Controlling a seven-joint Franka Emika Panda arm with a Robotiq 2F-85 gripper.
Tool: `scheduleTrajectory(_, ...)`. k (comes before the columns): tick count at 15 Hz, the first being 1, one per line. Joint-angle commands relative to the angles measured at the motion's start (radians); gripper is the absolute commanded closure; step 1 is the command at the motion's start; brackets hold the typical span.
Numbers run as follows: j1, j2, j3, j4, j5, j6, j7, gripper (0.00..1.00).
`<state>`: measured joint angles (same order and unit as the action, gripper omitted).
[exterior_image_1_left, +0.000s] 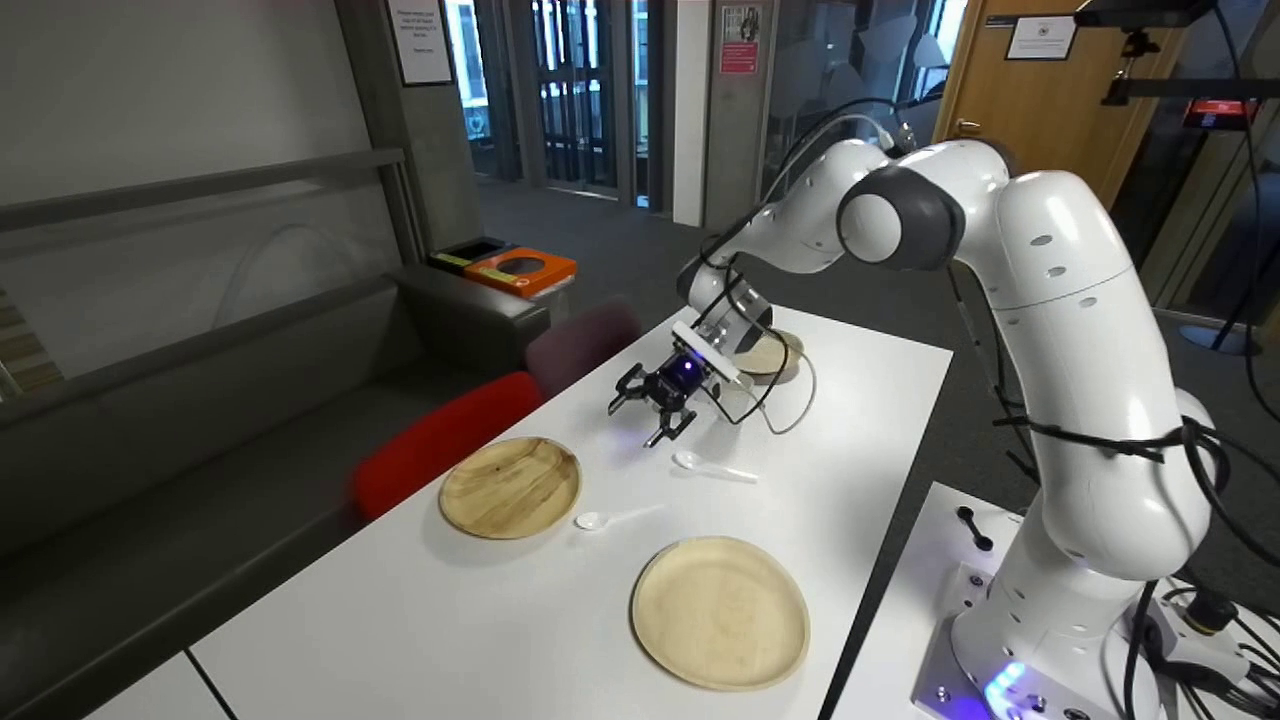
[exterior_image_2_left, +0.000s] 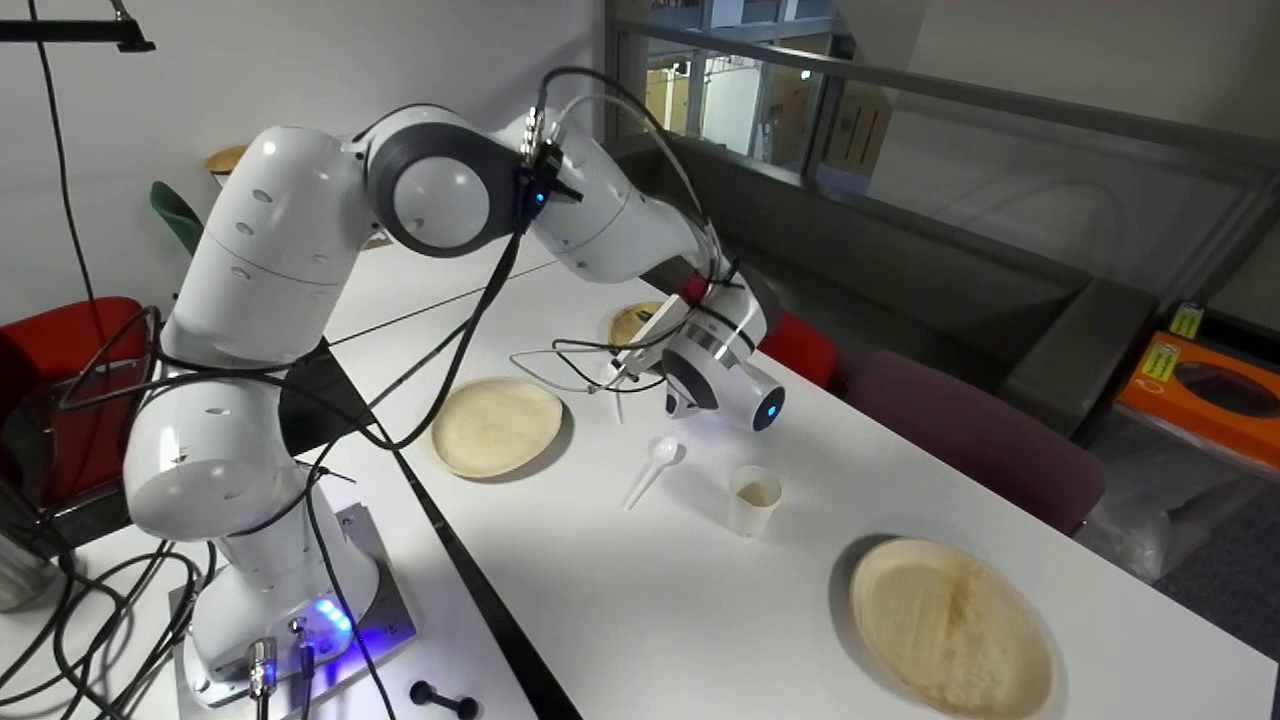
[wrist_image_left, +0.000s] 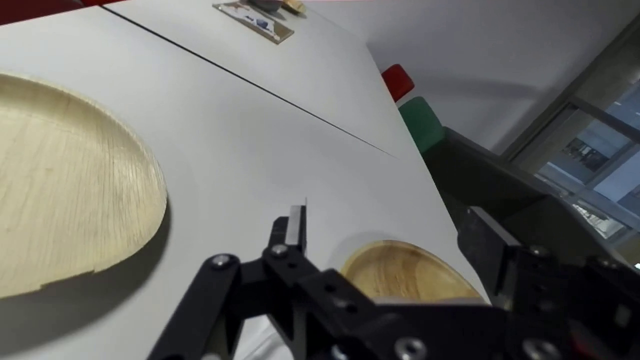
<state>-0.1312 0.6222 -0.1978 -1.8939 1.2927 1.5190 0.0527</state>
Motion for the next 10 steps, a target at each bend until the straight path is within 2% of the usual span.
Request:
scheduleTrajectory(1,0.006,-0.141,-0.040,0.057,-0.161,0.044,0.092,0.00)
scheduleTrajectory(3,0.002,-0.185,-0.049,0.134,-0.262,0.054,0.160,0.00)
scheduleTrajectory(5,0.013,-0.201,-0.048,0.206,-0.328,0.105,0.280,0.00)
scheduleTrajectory(6,0.019,-0.196,-0.041,0.231,-0.377,0.132,0.290,0.00)
scheduleTrajectory(10,0.032,-0.190,0.004,0.283,-0.605,0.094,0.261,0.00)
